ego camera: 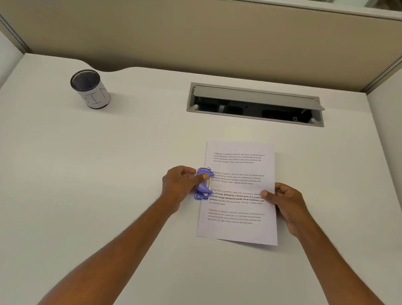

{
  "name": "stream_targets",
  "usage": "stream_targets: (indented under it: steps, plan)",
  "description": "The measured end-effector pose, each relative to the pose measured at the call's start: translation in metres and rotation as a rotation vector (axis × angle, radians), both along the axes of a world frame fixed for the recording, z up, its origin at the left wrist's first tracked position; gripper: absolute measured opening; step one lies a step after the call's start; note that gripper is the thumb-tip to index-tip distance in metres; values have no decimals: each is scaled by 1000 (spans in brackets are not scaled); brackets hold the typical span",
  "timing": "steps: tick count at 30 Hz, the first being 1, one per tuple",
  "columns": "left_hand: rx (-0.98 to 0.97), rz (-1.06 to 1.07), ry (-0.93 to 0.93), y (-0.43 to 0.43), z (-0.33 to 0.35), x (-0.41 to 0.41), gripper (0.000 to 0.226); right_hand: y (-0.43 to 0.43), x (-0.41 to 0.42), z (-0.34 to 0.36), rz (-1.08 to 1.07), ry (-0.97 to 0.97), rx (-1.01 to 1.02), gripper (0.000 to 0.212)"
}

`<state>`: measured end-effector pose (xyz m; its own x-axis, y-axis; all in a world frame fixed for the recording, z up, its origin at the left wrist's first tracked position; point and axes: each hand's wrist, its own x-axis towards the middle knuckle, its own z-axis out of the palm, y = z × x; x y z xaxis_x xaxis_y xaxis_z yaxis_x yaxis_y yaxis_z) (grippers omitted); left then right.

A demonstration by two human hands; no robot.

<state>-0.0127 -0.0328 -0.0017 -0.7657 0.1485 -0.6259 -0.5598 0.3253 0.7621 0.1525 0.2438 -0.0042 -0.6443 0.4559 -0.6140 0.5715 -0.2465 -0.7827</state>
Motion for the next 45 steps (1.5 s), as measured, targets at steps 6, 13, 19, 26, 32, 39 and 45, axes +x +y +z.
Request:
stream_targets:
  steps: [6,13,19,26,32,39,45]
  plan:
    - [-209,-69,41,9,2,-5,60,0,-1,5,15,-6,6,26]
    - [-274,-146,-2,6,-5,-22,58,4,-2,9,45,-59,100,25]
    - [-300,-250,-36,8,-8,-31,61,15,-3,9,-15,-156,265,29]
    - [-474,-345,90,16,1,-23,42,20,-6,6,-41,-174,186,24]
    - [-501,-344,117,17,0,-21,42,22,-8,2,-25,-187,171,24]
    - [-501,-359,103,16,3,-22,39,17,-9,6,-24,-176,139,16]
    - [-504,-389,91,22,10,-24,36,8,-4,5,-44,-147,105,7]
